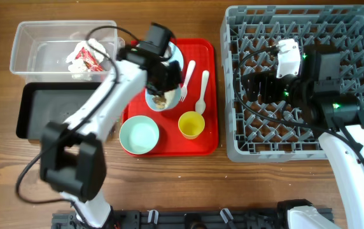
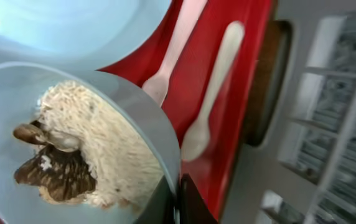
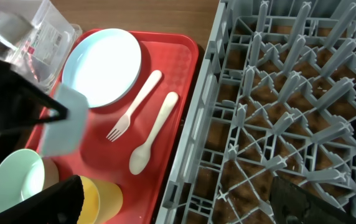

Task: Sort waste into correct bins and load items into the dishwasher rack
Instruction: 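Move bowl over black tray and tip it to dump food scraps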

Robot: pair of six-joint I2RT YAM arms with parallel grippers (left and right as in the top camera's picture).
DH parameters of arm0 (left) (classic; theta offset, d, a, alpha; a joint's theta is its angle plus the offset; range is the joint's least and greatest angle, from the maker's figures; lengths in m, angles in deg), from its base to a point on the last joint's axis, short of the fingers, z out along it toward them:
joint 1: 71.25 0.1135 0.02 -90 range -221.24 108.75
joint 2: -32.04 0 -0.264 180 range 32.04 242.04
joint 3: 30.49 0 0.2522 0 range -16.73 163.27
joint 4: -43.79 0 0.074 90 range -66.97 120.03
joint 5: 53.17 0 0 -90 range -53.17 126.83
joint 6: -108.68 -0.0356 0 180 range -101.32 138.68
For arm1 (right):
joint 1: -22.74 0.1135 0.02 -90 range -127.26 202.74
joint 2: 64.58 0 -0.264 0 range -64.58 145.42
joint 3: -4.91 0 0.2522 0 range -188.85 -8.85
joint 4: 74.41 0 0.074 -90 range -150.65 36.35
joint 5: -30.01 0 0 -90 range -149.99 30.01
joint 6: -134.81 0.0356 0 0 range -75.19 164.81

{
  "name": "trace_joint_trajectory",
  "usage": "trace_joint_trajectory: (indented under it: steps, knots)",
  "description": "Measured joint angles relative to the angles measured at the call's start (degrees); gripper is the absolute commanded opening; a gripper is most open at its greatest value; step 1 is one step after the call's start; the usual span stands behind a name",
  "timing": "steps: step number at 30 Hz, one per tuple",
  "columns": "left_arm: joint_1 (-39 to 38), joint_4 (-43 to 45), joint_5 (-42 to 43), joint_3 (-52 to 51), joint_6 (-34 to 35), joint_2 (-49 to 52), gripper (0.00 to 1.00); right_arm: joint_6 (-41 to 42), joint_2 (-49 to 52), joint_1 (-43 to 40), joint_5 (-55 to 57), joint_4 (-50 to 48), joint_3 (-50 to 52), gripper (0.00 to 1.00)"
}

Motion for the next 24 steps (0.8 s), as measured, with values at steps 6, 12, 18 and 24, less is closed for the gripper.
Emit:
trace_joint_trajectory:
  steps: [6,12,18,24]
  knots:
    - [8.85,-6.27,5.70,0.00,-2.73,-7.65,0.04,0.00,0.00,0.00,0.00,0.00,0.00,0.96]
    - [22.58,-16.37,11.82,0.48,-11.08,-13.09,0.04,0.00,0.00,0.00,0.00,0.00,0.00,0.96]
    - [36.68,-22.67,16.26,0.50,-24.22,-13.29,0.04,0.00,0.00,0.00,0.00,0.00,0.00,0.96]
    - [50.25,-20.76,26.69,-4.24,-36.35,-13.27,0.04,0.00,0.00,0.00,0.00,0.00,0.00,0.96]
